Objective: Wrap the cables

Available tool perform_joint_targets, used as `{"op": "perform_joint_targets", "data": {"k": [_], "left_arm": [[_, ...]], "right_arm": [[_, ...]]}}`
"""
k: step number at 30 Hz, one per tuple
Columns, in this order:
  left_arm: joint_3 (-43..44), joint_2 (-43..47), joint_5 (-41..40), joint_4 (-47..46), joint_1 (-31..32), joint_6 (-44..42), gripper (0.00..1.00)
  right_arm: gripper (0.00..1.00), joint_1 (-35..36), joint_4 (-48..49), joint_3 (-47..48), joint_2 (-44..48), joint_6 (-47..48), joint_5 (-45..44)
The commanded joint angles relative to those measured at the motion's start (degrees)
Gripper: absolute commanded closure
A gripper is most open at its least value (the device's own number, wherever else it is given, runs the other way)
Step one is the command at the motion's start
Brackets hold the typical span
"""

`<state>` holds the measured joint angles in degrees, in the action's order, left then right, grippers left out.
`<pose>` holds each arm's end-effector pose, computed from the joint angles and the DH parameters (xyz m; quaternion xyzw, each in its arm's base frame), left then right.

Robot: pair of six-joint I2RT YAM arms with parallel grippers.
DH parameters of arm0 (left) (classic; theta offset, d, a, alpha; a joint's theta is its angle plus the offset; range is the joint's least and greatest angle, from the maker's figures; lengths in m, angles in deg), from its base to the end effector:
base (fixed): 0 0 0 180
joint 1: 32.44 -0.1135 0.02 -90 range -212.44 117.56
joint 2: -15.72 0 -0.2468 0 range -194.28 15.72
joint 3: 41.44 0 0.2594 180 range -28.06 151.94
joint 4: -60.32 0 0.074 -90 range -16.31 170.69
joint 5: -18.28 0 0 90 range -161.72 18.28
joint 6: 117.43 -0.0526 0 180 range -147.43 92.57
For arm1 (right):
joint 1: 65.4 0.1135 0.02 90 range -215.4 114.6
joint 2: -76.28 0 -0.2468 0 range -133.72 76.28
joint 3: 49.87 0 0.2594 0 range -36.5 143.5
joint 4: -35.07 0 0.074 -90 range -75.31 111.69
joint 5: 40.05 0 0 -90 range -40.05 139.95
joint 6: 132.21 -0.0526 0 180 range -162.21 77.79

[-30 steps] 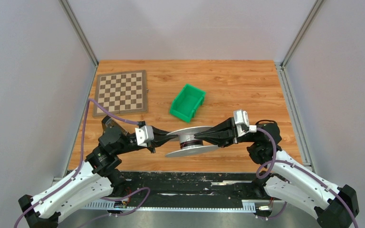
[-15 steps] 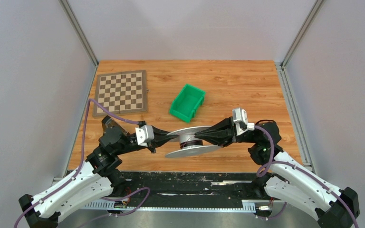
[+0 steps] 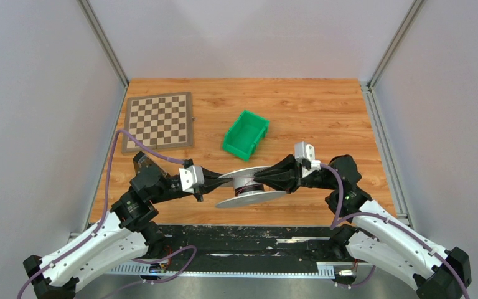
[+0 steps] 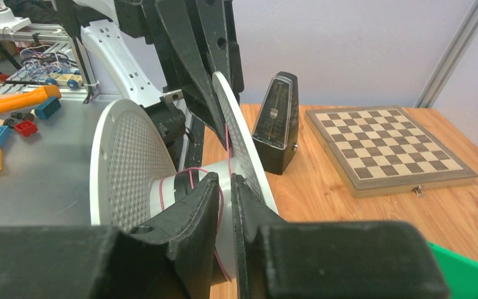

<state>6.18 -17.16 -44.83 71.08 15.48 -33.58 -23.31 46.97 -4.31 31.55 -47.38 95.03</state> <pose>0.1058 -0.1527 0.3219 0.4530 0.5137 -0.4017 0.6079 0.1327 0.1700 0.3154 -0.4666 0.4522 0.5085 0.5650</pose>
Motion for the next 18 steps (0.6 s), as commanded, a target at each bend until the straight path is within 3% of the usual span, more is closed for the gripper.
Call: {"op": "perform_joint_targets", "data": {"k": [1,9,18], "left_arm": [[5.01,1.17,-7.00,-6.18,-0.81,-1.07,1.00],[5.60,0.74,-7.61,-3.36,-0.81,-1.46,1.00],[5.71,0.87,-8.46,-0.97,-0.81,-1.42,1.00]], "right_arm": [[0.82,0.59,-2.67,-1.59,1.22,0.84,2.29],[0.80,0.55,-6.34,-1.98,5.12,0.74,-0.50],[0.71,0.54,-11.26,-1.49,9.43,0.66,-5.33]]}}
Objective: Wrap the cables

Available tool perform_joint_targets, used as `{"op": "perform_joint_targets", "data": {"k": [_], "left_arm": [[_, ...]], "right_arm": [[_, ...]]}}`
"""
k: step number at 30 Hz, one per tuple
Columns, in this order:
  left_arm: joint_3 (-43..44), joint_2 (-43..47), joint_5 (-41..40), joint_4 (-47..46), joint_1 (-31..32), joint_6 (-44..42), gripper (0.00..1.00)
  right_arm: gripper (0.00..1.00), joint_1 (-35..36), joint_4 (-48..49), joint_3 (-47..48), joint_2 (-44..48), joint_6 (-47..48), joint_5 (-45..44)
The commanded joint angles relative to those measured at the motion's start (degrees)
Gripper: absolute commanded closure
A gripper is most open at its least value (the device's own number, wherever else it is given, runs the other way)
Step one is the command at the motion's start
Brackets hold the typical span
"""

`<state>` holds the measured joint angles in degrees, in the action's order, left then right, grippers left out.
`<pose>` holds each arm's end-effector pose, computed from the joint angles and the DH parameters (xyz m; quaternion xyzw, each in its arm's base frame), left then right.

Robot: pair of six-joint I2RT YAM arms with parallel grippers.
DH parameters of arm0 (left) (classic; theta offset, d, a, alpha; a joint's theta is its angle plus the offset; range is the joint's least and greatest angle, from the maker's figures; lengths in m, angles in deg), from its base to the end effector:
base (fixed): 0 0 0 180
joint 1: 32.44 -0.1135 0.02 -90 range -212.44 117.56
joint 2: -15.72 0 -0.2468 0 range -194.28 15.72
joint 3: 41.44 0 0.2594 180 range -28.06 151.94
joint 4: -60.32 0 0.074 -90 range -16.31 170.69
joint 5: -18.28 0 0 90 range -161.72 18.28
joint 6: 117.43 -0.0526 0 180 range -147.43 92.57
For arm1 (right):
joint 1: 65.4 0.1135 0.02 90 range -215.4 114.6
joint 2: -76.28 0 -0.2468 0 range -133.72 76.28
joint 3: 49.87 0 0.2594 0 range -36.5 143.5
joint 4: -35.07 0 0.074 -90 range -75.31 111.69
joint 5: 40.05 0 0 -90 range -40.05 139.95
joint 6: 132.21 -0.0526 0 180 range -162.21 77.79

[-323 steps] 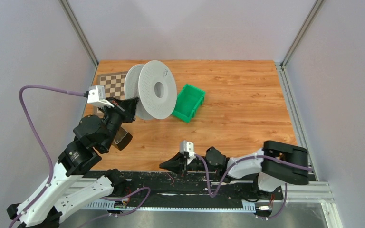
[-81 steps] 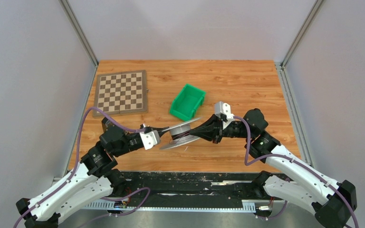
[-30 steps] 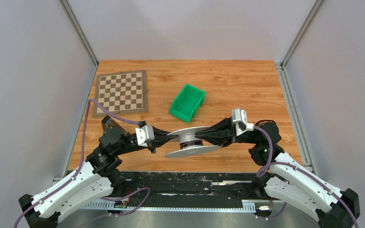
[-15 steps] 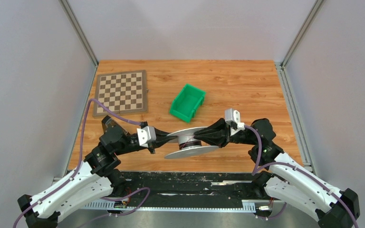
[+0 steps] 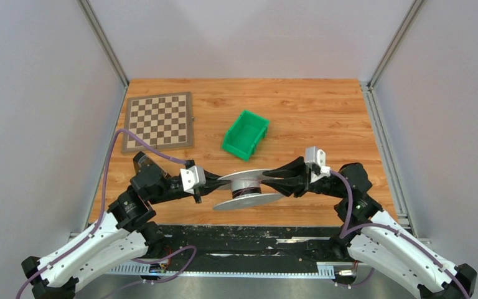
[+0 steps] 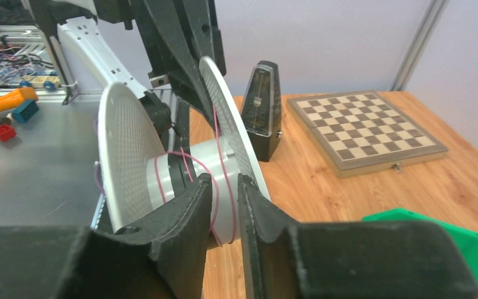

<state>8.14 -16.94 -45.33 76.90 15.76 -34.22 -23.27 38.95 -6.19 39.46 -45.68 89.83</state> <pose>0.1036 -0.1509 0.3229 0.4605 0.5341 -0.3947 0.5890 0.1200 0.1540 0.3137 -0.4463 0.4788 0.4811 0.5831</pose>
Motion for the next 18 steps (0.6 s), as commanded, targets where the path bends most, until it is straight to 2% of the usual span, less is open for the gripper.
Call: {"op": "perform_joint_targets", "data": {"k": [1,12,18], "left_arm": [[3.62,0.70,-7.77,-6.87,-1.10,-0.60,1.00],[3.40,1.35,-8.23,-5.64,-1.11,0.09,1.00],[3.65,1.34,-8.67,-4.51,-1.18,0.24,1.00]], "right_arm": [[0.70,0.50,-3.73,0.56,1.69,-1.30,-0.73],[0.66,0.50,-7.39,3.15,3.42,-4.39,-3.13],[0.69,0.50,-9.76,4.11,3.68,-5.01,-7.24]]}}
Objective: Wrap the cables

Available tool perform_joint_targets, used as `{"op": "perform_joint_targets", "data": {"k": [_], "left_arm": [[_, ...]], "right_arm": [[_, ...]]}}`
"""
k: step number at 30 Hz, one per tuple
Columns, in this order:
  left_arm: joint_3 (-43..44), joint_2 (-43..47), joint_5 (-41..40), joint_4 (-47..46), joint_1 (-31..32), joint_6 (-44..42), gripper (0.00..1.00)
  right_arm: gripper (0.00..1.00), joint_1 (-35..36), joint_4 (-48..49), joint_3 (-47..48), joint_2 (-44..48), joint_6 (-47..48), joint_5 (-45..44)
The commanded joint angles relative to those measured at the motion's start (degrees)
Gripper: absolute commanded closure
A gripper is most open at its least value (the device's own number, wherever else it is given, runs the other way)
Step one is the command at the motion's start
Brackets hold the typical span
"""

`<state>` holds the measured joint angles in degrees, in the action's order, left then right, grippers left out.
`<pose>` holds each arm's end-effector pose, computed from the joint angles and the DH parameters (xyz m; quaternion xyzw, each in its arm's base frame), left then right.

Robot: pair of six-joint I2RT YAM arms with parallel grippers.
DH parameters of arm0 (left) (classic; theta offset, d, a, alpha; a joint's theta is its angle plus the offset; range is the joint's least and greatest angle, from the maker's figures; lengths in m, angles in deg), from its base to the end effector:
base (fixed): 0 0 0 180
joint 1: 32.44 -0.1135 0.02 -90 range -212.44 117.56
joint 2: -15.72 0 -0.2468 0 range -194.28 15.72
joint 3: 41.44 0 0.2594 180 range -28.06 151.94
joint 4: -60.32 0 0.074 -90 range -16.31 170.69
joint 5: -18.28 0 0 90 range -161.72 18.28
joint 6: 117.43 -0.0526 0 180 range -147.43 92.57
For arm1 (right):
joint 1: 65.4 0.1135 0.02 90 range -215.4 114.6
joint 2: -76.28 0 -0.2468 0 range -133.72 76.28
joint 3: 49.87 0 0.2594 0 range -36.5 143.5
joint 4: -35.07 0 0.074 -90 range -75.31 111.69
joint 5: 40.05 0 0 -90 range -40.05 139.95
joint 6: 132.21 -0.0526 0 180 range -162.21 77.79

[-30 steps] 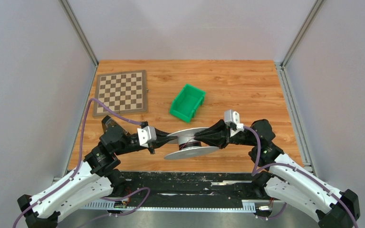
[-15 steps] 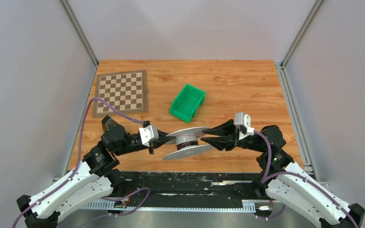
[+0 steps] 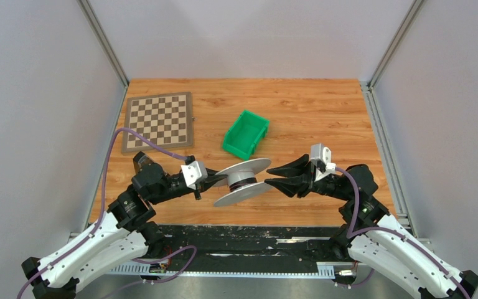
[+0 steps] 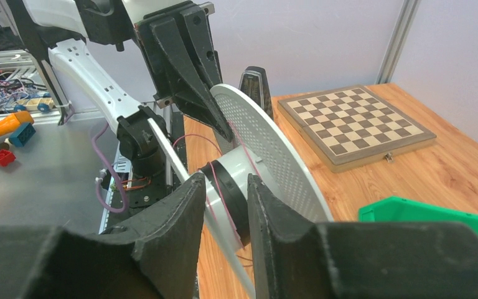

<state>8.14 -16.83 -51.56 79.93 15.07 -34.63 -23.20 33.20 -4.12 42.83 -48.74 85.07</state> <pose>0.1104 -0.1474 0.3167 0.4344 0.5765 -0.3532 0.5951 0.1150 0.1451 0.3260 -0.4076 0.5098 0.4781 0.5877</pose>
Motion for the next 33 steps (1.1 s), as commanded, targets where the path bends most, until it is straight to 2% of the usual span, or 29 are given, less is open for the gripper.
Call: {"op": "perform_joint_targets", "data": {"k": [1,9,17,19,24,29,33], "left_arm": [[3.81,1.08,-2.72,-7.24,-0.51,0.64,1.00],[5.18,0.32,-4.42,-3.98,-0.50,1.61,1.00],[5.99,-0.91,-5.36,-2.17,-0.48,2.54,1.00],[6.44,-1.24,-4.43,-1.22,-0.48,2.53,1.00],[8.57,-3.38,-1.11,3.28,-0.61,1.67,1.00],[9.93,-4.91,1.39,6.10,-1.25,1.94,1.00],[10.19,-6.07,2.63,6.62,-1.84,2.25,1.00]], "right_arm": [[0.69,0.43,-4.32,2.25,0.44,-2.35,-3.11],[0.63,0.45,-8.50,6.71,0.98,-2.84,-5.73],[0.48,0.43,-9.75,9.90,0.79,0.03,-4.61],[0.42,0.43,-11.15,11.63,-0.81,2.84,-3.14],[0.31,0.43,-22.93,19.48,-9.01,9.00,4.13],[0.29,0.44,-25.09,21.43,-13.78,10.04,17.28],[0.29,0.43,-25.31,20.36,-15.22,10.00,16.87]]}}
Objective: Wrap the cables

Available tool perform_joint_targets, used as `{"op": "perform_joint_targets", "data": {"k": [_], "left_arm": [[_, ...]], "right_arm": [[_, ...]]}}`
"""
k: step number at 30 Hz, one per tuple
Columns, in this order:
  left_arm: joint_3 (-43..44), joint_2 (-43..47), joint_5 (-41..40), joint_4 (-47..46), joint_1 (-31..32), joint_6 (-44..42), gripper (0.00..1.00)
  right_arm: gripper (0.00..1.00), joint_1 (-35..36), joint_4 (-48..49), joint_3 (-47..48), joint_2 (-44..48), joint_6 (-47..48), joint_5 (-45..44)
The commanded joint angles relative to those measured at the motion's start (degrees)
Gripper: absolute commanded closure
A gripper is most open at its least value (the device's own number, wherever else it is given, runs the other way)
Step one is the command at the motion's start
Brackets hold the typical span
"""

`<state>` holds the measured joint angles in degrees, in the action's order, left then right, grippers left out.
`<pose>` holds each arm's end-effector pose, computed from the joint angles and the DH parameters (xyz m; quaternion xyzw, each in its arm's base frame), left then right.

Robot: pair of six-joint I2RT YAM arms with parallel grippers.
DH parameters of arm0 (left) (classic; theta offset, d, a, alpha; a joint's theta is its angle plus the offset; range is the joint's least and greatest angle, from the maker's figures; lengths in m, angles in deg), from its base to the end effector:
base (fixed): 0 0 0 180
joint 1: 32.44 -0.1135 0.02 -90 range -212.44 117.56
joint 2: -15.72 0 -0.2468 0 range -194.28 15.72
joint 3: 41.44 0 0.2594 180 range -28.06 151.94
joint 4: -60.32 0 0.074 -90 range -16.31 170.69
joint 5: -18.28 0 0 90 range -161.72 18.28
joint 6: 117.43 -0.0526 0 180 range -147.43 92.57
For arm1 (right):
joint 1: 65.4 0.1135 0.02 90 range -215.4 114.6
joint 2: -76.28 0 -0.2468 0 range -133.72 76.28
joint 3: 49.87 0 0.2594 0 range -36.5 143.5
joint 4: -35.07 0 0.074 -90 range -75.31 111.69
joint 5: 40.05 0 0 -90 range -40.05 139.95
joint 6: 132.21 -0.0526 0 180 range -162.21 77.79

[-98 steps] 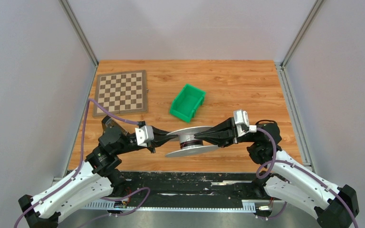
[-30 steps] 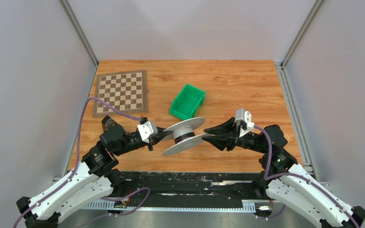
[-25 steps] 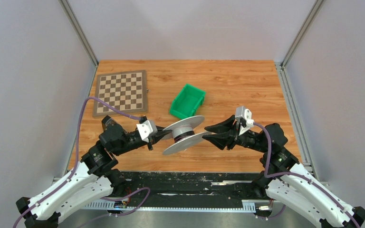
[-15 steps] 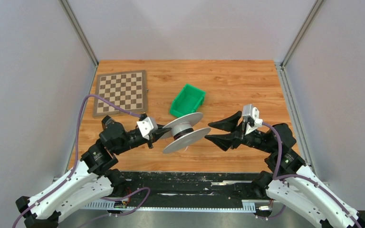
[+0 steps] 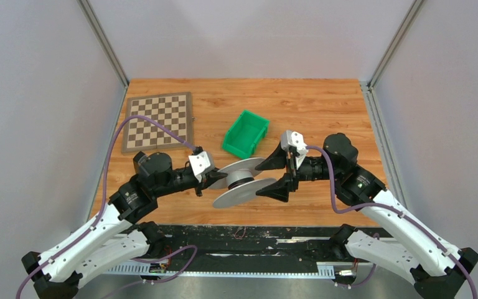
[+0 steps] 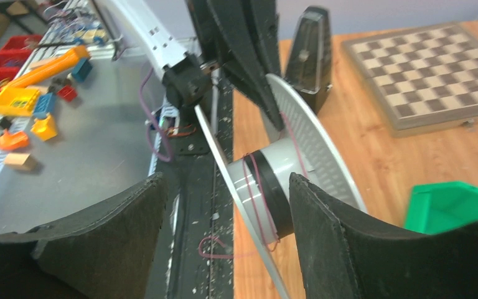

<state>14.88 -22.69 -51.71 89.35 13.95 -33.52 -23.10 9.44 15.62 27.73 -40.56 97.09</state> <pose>0.1212 -0.1533 0.3228 0.4353 0.6334 -0.3415 0.5411 0.1318 0.1721 0.3575 -0.5018 0.5473 0.4919 0.4546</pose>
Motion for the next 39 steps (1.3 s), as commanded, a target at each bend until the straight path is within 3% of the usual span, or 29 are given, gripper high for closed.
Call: {"op": "perform_joint_targets", "data": {"k": [1,9,14,20,27,31,39], "left_arm": [[3.42,-0.42,2.72,-2.81,-0.92,1.19,1.00],[3.70,-0.89,-2.41,-4.48,-5.28,8.52,1.00],[5.13,-3.55,-8.39,-3.41,-5.81,14.83,1.00],[6.18,-6.62,-11.29,-2.38,-6.21,20.45,1.00],[6.92,-8.07,-16.63,0.52,-7.69,24.32,1.00],[7.59,-8.79,-17.16,2.71,-9.23,26.56,1.00],[7.94,-9.63,-19.11,5.17,-11.62,30.44,1.00]], "right_arm": [[0.29,0.32,-1.55,0.40,-0.11,1.68,4.09],[0.32,0.32,1.48,-3.24,7.21,-0.35,-14.12],[0.39,1.26,9.38,-12.28,11.79,2.50,-14.01],[0.42,14.67,9.15,-16.81,12.88,15.37,-24.01],[0.41,28.73,5.14,-19.91,6.10,32.73,-33.27],[0.43,31.02,4.91,-21.68,0.60,39.78,-32.62],[0.47,32.77,3.90,-21.57,-11.61,42.16,-34.10]]}}
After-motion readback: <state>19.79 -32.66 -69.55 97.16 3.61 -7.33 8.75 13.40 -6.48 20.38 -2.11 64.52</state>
